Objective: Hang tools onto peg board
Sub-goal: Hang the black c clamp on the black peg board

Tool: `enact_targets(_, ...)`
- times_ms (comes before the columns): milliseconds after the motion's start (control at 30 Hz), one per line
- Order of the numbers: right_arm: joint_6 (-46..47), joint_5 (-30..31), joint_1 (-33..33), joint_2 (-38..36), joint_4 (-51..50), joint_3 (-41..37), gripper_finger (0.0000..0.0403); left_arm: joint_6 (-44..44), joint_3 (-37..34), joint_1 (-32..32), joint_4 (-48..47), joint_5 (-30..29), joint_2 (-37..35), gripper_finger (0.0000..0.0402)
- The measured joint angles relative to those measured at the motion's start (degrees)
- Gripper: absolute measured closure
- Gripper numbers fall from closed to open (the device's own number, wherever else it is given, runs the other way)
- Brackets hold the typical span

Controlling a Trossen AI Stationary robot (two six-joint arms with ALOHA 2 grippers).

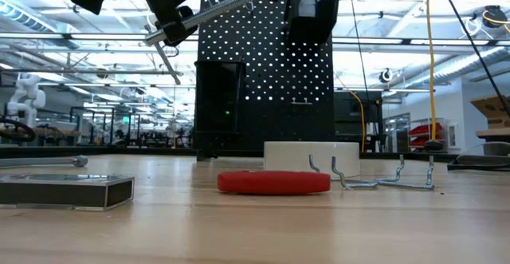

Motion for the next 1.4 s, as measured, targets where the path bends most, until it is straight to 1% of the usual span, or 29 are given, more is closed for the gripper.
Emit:
enact_targets(167, 2.9, -0.1, -0.2, 0.0, 0.4, 0.0, 0.0311, 0.0, 0.0, 0.4, 0.1, 0.5, 0.0, 0.0281)
enact_targets(233, 3.3, -1.5, -0.4, 0.0, -0.2, 0.0, 0.0307, 0.0, 0.0, 0.4, 0.1, 0.5, 0.0, 0.0281)
enact_targets(333, 2.5, -3.0, -0.4, 0.0, -1.3, 0.0, 0.0302, 0.0, 0.0, 0.4, 0.0, 0.4, 0.0, 0.0281)
enact_targets(633, 1.0, -2.6, -0.9, 0.0, -1.1, 0.0, 0.0274, -1.4, 0.0, 1.1, 0.5, 0.4, 0.0, 0.0281)
enact_targets(767, 1.2, -2.7, -1.9, 0.0, -1.2, 0.3, 0.0271, -1.6, 0.0, 1.5, 1.1, 0.3, 0.0, 0.0281)
enact_targets(1000, 0.6, -2.8, -2.6, 0.0, -1.3, 1.3, 0.0282, -2.9, 0.1, 1.8, 1.6, 0.2, 0.0, 0.0281)
enact_targets(1100, -0.2, -2.8, -2.6, 0.0, -1.7, 1.3, 0.0297, -2.9, 0.1, 1.8, 1.5, 0.2, 0.0, 0.0281)
enact_targets(1267, -1.4, -3.0, -2.5, 0.0, -2.4, 1.4, 0.0340, -3.5, 0.1, 1.8, 1.5, 0.7, 0.0, 0.0281)
enact_targets(1400, -2.8, -3.1, -2.5, 0.0, -2.1, 1.4, 0.0342, -3.4, 0.1, 1.8, 2.6, 0.8, 0.0, 0.0274)
